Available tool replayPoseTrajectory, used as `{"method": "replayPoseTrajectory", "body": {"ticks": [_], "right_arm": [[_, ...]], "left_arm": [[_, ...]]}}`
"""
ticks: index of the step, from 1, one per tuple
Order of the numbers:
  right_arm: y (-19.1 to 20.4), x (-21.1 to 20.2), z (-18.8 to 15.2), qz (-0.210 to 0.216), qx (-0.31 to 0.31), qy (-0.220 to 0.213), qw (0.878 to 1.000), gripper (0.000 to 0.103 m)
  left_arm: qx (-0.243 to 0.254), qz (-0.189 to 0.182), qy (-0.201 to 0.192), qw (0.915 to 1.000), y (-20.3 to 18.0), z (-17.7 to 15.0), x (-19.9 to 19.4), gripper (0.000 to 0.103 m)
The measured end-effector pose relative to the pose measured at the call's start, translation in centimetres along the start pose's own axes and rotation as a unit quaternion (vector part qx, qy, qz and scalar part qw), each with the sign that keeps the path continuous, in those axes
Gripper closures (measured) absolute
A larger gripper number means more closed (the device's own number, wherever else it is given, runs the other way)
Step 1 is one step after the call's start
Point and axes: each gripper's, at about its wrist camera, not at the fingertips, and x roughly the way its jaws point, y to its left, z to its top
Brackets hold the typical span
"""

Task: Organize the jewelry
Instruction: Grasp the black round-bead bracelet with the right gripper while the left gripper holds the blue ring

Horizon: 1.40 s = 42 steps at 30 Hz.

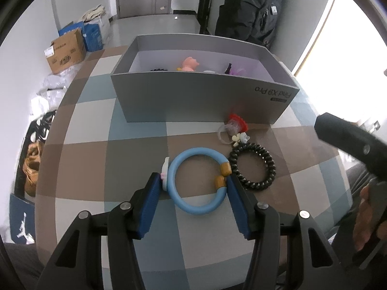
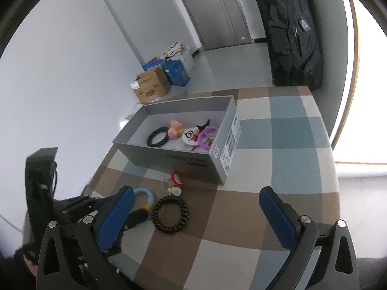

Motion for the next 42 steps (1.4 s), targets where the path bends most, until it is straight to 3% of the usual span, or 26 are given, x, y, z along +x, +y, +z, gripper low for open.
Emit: {"method": "replayPoseTrajectory", "body": {"ticks": [9, 22, 26, 37, 42], "right_arm": [[0.4, 0.2, -0.2, -0.02, -0.017, 0.001, 1.0, 0.0], [0.9, 1.5, -1.4, -0.004, -0.019, 0.039, 0.999, 0.0], [2.0, 2.6, -2.0, -0.008, -0.04, 0.061, 0.997, 0.011], [5.2, 5.4, -2.6, -0.028, -0.103, 0.081, 0.991, 0.021], [6.2, 6.1, -2.7, -0.038, -0.13, 0.078, 0.988, 0.042]], "left_arm": [[-0.043, -0.035, -0.038, 0.9977, 1.3, 0.8, -2.1, 0.053], [-0.11, -0.101, -0.073, 0.9861, 3.8, 1.4, -4.4, 0.053], [-0.124, -0.115, -0.084, 0.982, 4.6, 1.5, -4.9, 0.053], [-0.142, -0.123, -0.091, 0.978, 6.4, 1.1, -5.5, 0.053], [-0.157, -0.124, -0.088, 0.9759, 7.2, 1.0, -5.3, 0.053]]}}
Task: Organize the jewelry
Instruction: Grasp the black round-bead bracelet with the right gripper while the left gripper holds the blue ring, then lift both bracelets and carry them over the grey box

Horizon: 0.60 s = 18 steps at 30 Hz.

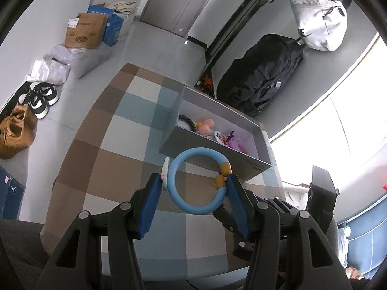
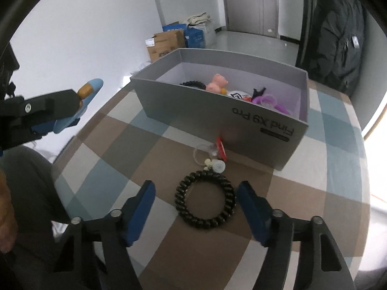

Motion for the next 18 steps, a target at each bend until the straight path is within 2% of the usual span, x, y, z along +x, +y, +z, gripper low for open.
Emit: {"method": "replayPoseTrajectory", "body": {"ticks": [3, 6, 18], "right_arm": [[0.3, 0.2, 0.0, -0.03, -0.015, -0.001, 0.999, 0.055], [0.3, 0.2, -0.1, -0.03, -0.018, -0.002, 0.999, 0.062], [0.2, -0.9, -0.2, -0.021, -0.016, -0.013, 1.0, 0.068]], "left_arm": [[-0.007, 0.0, 0.002, 1.0, 0.3, 0.1, 0.1, 0.053], [-0.011, -0.003, 0.004, 0.9999, 0.5, 0.2, 0.2, 0.053], [-0.009, -0.001, 0.005, 0.9999, 0.3, 0.1, 0.3, 0.053]]}}
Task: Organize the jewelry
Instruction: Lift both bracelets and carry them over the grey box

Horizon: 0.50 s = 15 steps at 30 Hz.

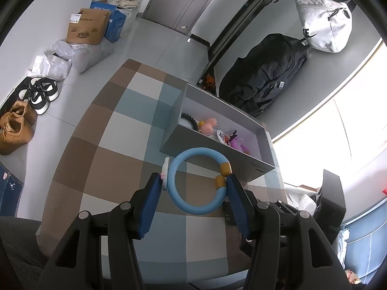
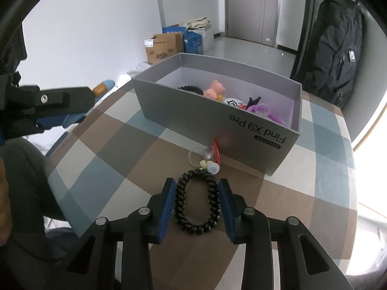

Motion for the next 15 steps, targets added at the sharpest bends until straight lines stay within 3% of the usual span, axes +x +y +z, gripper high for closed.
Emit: {"method": "replayPoseTrajectory", "body": {"ticks": [1, 3, 7, 15], "right_arm": [[0.0, -0.1, 0.1, 0.005, 0.004, -0.002, 1.0, 0.068], [-0.1, -0.4, 0.2, 0.02, 0.012, -0.006, 1.0, 0.098], [-0.5, -0.5, 0.1, 0.032, 0.027, 0.0, 0.999, 0.094], [-0.8, 0.0, 0.1, 0.057, 0.035, 0.012, 0.998, 0.094]], "left_arm": [[-0.002, -0.002, 0.0, 1.0, 0.1, 0.0, 0.0, 0.053], [-0.008, -0.005, 0.0, 1.0, 0.3, 0.1, 0.0, 0.053], [-0.03, -0.019, 0.012, 0.9993, 0.8, 0.1, 0.4, 0.053], [-0.033, -0.014, 0.014, 0.9992, 0.6, 0.2, 0.7, 0.053]]}}
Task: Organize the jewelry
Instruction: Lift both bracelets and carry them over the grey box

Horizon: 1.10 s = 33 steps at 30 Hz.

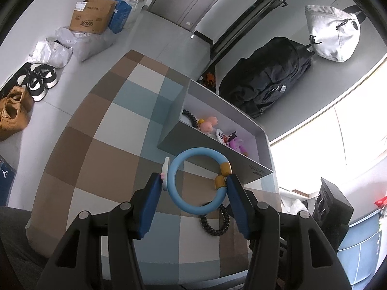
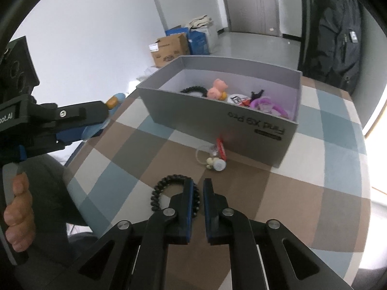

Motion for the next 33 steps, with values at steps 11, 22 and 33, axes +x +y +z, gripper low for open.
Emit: {"method": "replayPoseTrajectory", "body": {"ticks": [11, 22, 33], "right_arm": [[3.5, 0.8, -0.7, -0.061, -0.104, 0.017, 0.993, 0.094], [2.6, -2.8, 1.2, -0.03, -0.062, -0.038, 0.997, 0.095], [-1.0, -5.7, 5.9, 0.002, 0.0, -0.086, 0.996, 0.095]], "left_arm": [[-0.005, 0.001, 0.004, 1.0, 0.3, 0.1, 0.2, 0.053], [-0.004, -0.048, -0.009, 0.9988, -0.7, 1.4, -0.4, 0.053], [0.047, -0.048, -0.015, 0.9976, -4.1, 4.6, 0.8, 0.053]]}}
